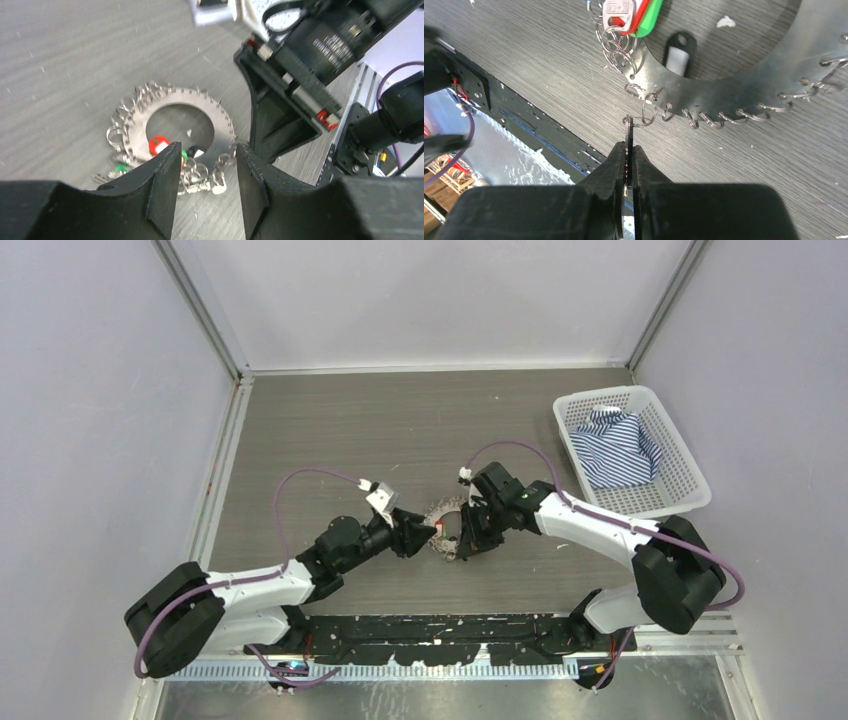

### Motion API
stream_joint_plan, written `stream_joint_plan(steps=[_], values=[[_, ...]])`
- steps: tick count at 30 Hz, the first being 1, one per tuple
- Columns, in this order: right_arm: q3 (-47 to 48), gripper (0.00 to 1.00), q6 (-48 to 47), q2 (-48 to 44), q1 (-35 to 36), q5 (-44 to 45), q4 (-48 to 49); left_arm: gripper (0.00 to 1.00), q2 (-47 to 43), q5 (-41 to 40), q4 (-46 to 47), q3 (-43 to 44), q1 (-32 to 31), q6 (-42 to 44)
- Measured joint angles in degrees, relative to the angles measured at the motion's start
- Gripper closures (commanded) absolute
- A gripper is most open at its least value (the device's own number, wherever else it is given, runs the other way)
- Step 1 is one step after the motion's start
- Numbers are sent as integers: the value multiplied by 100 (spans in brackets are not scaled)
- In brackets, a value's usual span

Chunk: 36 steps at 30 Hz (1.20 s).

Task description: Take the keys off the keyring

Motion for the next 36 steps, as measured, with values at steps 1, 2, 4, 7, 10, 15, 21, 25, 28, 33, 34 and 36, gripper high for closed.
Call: stream_joint_plan(steps=[1,2,4,7,10,15,21,25,28,33,34,36], values=[[-24,99,17,4,0,-13,33,58,44,26,-52,-31,-2,-136],[-26,99,33,15,0,-33,92,59,118,61,-83,-48,-15,-238],[-24,99,39,39,0,-70,238,61,350,79,-68,-70,-52,-282],[-24,99,28,133,-17,-144,358,64,820,120,109,-94,-138,-190],[-24,99,20,225,-101,-232,398,68,1453,170,492,-98,-245,11],[-76,99,31,396,-286,-404,562,68,2103,20,1080,-101,-625,385],[-125,99,31,675,-334,-535,621,68,2186,-549,1342,-94,-1126,763],[-181,99,17,675,-350,-544,595,70,2186,-984,1316,-68,-1163,809],[-240,99,0,675,-352,-498,568,71,2170,-1268,1290,-35,-1178,778],[-374,99,-15,673,-378,-363,492,71,2083,-1554,1222,-17,-1333,654],[-387,99,-15,673,-378,-337,474,72,2083,-1580,1207,-9,-1366,649],[-398,99,-15,662,-378,-310,468,72,2083,-1609,1185,9,-1401,634]])
